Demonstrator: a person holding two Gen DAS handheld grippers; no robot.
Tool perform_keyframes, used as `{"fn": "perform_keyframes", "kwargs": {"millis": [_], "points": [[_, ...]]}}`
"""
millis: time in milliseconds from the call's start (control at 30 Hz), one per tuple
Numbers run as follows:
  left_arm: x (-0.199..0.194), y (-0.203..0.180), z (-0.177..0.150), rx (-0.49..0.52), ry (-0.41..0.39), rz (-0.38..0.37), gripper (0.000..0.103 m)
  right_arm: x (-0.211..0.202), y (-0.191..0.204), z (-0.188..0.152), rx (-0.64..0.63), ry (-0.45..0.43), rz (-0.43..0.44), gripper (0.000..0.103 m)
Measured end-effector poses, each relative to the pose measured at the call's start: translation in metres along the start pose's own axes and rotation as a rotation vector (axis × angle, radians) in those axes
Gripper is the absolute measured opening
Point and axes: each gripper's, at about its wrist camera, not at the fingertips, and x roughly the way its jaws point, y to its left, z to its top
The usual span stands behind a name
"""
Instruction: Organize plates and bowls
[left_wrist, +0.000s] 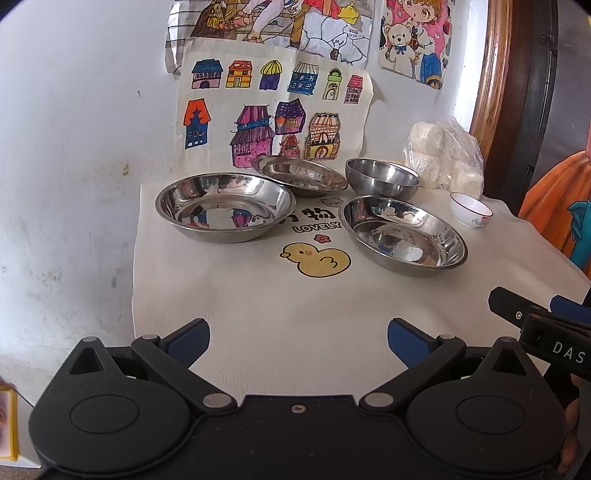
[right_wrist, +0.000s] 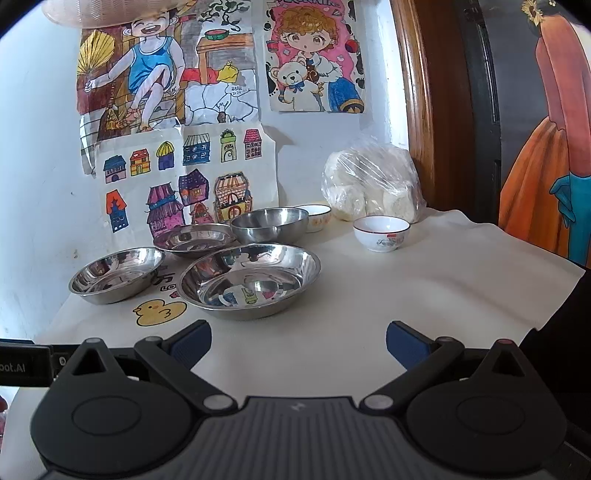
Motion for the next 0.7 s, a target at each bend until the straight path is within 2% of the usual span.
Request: {"fn": "perform_keyframes", "kwargs": {"millis": [700], "points": [[0.0026, 0.0, -0.0038, 0.002, 0.005, 0.0, 0.102, -0.0001, -0.0003, -0.0004, 0.002, 0.0, -0.001, 0.103]]}}
